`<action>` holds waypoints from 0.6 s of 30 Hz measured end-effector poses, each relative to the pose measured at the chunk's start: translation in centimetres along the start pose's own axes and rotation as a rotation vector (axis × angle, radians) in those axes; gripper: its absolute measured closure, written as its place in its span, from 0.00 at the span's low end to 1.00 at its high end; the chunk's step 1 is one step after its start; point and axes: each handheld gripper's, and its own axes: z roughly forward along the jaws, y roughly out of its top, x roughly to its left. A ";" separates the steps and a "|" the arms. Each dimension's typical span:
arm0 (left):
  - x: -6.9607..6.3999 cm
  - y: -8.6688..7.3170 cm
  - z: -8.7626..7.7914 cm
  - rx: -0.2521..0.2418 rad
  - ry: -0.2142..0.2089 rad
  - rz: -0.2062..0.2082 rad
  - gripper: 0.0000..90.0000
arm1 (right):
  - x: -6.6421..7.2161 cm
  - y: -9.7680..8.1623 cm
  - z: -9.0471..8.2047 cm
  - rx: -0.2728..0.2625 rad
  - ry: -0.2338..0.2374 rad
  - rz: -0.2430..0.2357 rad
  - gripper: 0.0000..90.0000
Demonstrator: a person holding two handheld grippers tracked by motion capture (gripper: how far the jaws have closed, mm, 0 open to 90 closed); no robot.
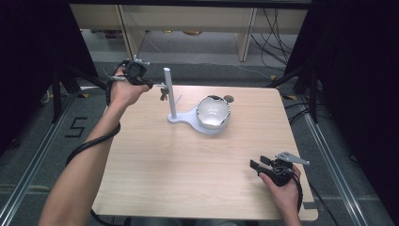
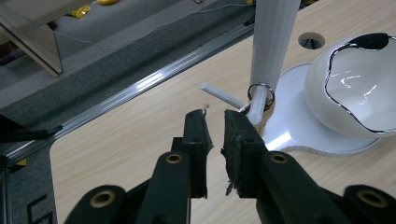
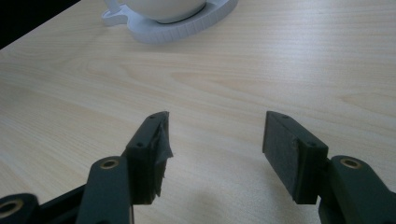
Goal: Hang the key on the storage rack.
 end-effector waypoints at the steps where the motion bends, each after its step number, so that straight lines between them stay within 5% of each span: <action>1: 0.1 -0.1 -0.1 -0.005 0.000 0.000 0.86 | 0.0 0.0 0.0 -0.001 0.000 0.000 0.47; 9: 0.6 -1.7 -1.4 -0.032 0.007 0.000 0.80 | 0.0 -0.1 0.1 -0.010 -0.007 -0.009 0.47; 11: 0.8 -2.2 -1.7 -0.057 0.001 0.027 0.77 | -0.1 0.0 -0.1 0.008 -0.013 -0.013 0.47; 16: 0.6 -3.9 -2.5 -0.079 -0.005 0.007 0.67 | 0.0 0.0 0.0 0.013 -0.024 -0.025 0.47; 18: 0.5 -4.5 -2.9 -0.095 -0.001 0.001 0.65 | 0.3 -0.1 0.0 0.015 -0.018 0.018 0.47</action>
